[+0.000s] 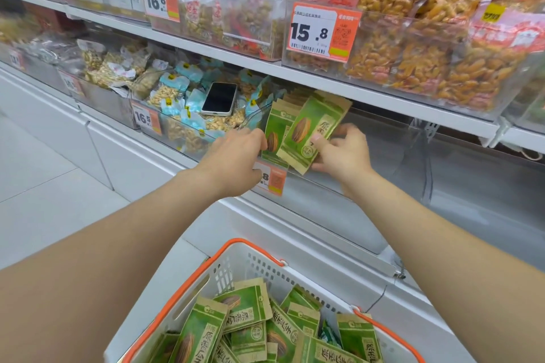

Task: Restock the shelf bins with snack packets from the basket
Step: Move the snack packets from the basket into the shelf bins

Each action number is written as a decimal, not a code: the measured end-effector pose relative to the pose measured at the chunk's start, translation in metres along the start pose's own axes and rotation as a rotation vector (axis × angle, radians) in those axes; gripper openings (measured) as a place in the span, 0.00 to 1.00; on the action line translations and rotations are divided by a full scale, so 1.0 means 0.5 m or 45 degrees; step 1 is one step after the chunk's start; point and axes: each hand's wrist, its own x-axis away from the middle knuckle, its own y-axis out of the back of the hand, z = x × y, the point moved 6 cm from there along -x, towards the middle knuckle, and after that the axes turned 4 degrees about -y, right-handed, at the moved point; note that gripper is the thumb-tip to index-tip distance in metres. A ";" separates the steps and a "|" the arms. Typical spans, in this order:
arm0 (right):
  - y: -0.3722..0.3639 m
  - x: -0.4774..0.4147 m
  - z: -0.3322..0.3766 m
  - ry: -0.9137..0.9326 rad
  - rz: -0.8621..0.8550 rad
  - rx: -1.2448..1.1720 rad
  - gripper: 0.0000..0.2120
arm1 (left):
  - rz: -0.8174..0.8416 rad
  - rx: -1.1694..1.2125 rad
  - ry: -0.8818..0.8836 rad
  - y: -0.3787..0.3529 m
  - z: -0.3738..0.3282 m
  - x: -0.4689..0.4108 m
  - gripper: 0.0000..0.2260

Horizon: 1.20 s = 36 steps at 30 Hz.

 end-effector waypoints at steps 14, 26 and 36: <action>-0.095 -0.050 0.004 0.231 -0.004 0.642 0.12 | 0.290 -0.283 -0.047 -0.070 -0.010 -0.030 0.19; -0.104 -0.034 0.027 0.234 0.009 0.674 0.20 | 0.256 -0.279 -0.069 -0.085 -0.010 -0.038 0.27; -0.062 0.024 0.059 0.341 -0.017 0.791 0.12 | 0.187 -0.256 -0.055 -0.066 -0.024 -0.031 0.25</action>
